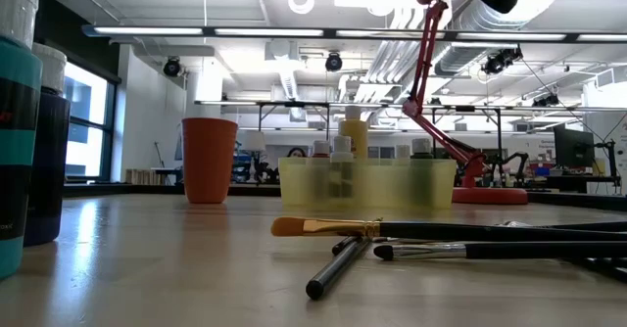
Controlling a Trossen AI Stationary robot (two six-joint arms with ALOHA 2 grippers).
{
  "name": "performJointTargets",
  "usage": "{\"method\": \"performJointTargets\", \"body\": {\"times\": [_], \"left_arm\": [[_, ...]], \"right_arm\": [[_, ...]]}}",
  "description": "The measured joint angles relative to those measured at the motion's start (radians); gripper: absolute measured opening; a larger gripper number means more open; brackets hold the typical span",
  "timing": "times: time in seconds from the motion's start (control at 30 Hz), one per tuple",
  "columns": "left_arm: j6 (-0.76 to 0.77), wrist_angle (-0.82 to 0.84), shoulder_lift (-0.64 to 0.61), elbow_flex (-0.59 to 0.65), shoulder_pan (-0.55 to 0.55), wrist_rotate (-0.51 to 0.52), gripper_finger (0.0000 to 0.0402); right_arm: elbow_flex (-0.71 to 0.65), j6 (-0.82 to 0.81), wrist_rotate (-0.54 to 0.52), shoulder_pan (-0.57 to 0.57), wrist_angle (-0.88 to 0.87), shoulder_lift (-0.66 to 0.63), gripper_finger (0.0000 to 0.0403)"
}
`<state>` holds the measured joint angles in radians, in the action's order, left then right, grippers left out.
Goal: Pick & Place Paint Supplies
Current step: Put the light blue paint bottle into the yellow bin
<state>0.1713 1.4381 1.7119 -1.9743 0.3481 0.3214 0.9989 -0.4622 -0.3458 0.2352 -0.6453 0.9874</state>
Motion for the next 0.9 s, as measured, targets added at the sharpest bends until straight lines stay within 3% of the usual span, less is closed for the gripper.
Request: {"method": "performJointTargets", "body": {"times": [0.3, 0.53, 0.9], "left_arm": [[0.006, 0.062, 0.000, 0.000, 0.128, -0.019, 0.0180], [0.088, 0.070, 0.000, 0.006, 0.185, -0.077, 0.0177], [0.142, 0.117, 0.002, 0.140, 0.204, -0.179, 0.0177]], "right_arm": [[0.000, -0.070, -0.021, 0.000, 0.000, 0.000, 0.0005], [0.000, -0.096, -0.019, 0.000, -0.001, 0.000, 0.0005], [0.000, -0.095, -0.018, 0.000, -0.001, 0.000, 0.0005]]}}
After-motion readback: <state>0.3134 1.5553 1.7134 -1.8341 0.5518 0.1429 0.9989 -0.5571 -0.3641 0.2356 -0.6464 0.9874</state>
